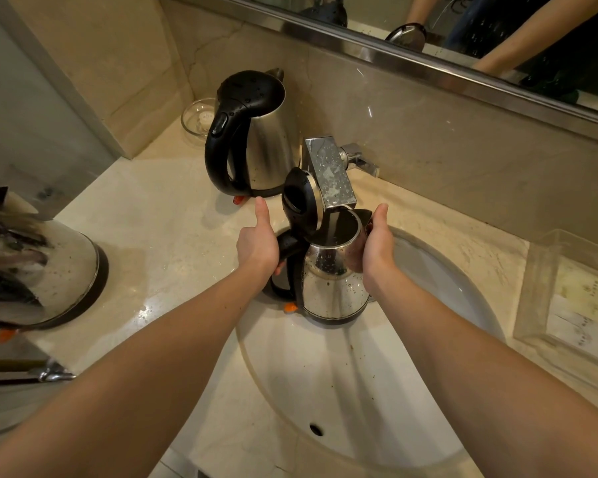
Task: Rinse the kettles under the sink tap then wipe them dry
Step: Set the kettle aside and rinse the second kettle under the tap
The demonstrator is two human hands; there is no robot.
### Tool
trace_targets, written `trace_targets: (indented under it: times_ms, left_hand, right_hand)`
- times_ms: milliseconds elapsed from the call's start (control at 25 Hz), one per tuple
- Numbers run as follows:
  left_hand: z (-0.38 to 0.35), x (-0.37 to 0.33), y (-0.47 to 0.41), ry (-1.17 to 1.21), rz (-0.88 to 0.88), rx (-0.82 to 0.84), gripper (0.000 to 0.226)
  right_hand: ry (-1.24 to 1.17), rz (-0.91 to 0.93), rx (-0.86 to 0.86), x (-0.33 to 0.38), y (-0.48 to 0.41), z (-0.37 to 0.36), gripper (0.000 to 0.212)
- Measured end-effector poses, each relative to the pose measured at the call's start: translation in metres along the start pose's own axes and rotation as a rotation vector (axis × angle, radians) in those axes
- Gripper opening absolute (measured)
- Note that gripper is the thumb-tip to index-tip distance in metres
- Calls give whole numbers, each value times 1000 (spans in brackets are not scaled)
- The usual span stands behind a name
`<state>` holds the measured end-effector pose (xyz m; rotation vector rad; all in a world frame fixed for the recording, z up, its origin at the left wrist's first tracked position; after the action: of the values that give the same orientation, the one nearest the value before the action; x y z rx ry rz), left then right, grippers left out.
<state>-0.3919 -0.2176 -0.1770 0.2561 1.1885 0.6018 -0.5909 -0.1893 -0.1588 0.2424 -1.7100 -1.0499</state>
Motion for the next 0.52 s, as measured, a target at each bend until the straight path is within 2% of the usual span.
trace_targets:
  times_ms: [520]
  left_hand:
    - [0, -2, 3, 22, 4, 6, 77]
  right_hand:
    - [-6, -20, 18, -2, -5, -1, 68]
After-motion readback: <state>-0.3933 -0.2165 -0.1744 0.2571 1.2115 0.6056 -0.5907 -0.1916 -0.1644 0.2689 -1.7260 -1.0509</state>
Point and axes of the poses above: each hand's wrist, its own y-axis away from the middle knuckle, its own z-axis out of the back of the hand, x = y × z, the point moved 6 cm from there along -y, towards the middle knuckle, and after that the axes turned 4 degrees about -z, right-handed, at the moved point
